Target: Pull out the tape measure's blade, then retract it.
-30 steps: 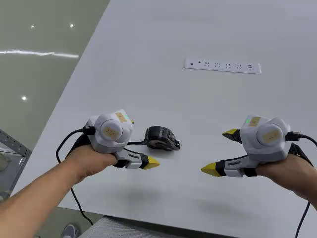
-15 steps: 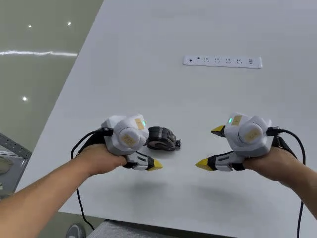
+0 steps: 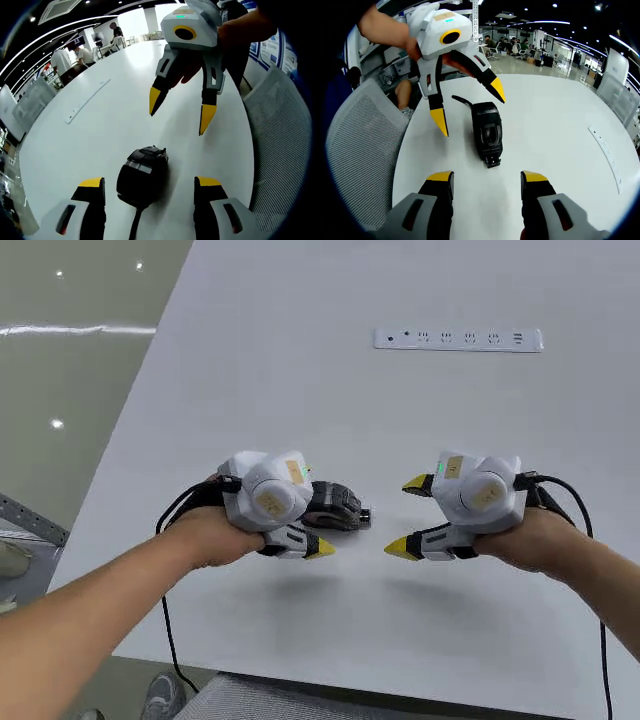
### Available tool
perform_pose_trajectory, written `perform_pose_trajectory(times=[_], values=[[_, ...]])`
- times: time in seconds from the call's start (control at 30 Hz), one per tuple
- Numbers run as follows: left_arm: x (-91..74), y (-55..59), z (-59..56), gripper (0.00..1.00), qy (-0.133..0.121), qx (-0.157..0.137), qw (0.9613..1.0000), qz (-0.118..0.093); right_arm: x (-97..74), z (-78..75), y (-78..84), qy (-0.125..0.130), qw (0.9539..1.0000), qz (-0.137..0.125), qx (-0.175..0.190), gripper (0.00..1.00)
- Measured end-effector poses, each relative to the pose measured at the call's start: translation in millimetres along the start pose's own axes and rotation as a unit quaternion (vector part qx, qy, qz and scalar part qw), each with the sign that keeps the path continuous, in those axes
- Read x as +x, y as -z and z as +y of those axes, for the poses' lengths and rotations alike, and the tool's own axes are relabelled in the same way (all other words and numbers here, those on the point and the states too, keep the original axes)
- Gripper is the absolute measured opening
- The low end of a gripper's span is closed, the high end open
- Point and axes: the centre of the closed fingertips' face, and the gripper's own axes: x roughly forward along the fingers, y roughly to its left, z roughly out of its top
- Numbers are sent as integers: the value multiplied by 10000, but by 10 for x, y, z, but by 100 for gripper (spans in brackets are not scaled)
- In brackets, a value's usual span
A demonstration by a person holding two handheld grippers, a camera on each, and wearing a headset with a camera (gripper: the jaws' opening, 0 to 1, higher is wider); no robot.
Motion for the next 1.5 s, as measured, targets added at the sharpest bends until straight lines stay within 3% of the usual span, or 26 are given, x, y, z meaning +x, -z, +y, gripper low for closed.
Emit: perform_pose_trajectory(times=[0.3, 0.67, 1.5], values=[[89, -26, 62, 61, 74, 202, 9998, 26, 217, -47, 35, -178, 9996, 22, -212, 42], [171, -36, 50, 52, 218, 390, 9990, 48, 427, -88, 44, -317, 9989, -19, -340, 33], [259, -33, 62, 35, 355, 765, 9963, 144, 594, -88, 80, -467, 9973, -75, -563, 16]])
